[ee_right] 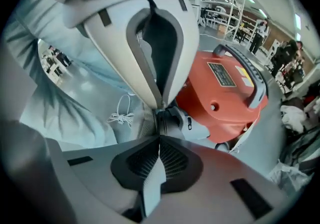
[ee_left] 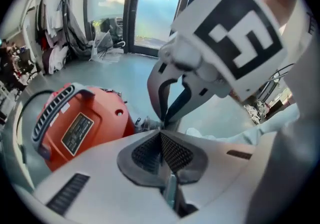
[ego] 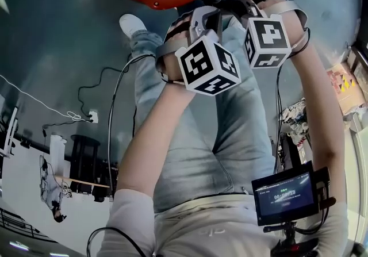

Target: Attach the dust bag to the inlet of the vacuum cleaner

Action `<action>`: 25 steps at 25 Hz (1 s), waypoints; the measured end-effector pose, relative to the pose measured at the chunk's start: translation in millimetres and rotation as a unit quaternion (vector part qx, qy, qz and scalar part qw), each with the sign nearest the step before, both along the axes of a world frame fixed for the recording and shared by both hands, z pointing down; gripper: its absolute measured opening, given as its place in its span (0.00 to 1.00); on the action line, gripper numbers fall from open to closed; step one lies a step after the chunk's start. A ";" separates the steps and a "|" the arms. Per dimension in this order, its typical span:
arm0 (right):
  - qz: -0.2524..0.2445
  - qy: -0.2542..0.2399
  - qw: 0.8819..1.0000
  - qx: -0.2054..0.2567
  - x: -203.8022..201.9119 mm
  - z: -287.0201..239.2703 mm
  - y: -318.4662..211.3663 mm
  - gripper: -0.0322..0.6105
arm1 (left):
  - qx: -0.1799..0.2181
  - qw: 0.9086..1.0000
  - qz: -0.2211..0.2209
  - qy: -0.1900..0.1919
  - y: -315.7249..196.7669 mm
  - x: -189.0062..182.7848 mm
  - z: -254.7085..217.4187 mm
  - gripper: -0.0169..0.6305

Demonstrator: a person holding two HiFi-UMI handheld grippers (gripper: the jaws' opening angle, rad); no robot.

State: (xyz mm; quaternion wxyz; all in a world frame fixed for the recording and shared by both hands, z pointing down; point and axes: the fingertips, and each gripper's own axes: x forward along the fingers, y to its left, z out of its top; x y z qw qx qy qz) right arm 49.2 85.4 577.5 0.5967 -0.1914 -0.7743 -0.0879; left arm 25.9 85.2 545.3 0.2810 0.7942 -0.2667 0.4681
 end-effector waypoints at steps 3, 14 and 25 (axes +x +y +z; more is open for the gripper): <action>-0.010 -0.013 0.999 0.032 -1.0 -6.6 4.4 0.06 | -0.044 0.999 -0.024 -0.013 13.5 -17.9 24.6 0.03; -0.003 0.003 1.000 0.026 -5.4 -3.5 0.6 0.06 | -0.113 0.993 0.026 -0.006 47.4 -26.3 59.5 0.03; 0.125 -0.013 0.992 -0.018 13.0 6.8 -3.9 0.06 | -0.065 0.996 0.038 -0.057 22.9 -27.7 49.3 0.03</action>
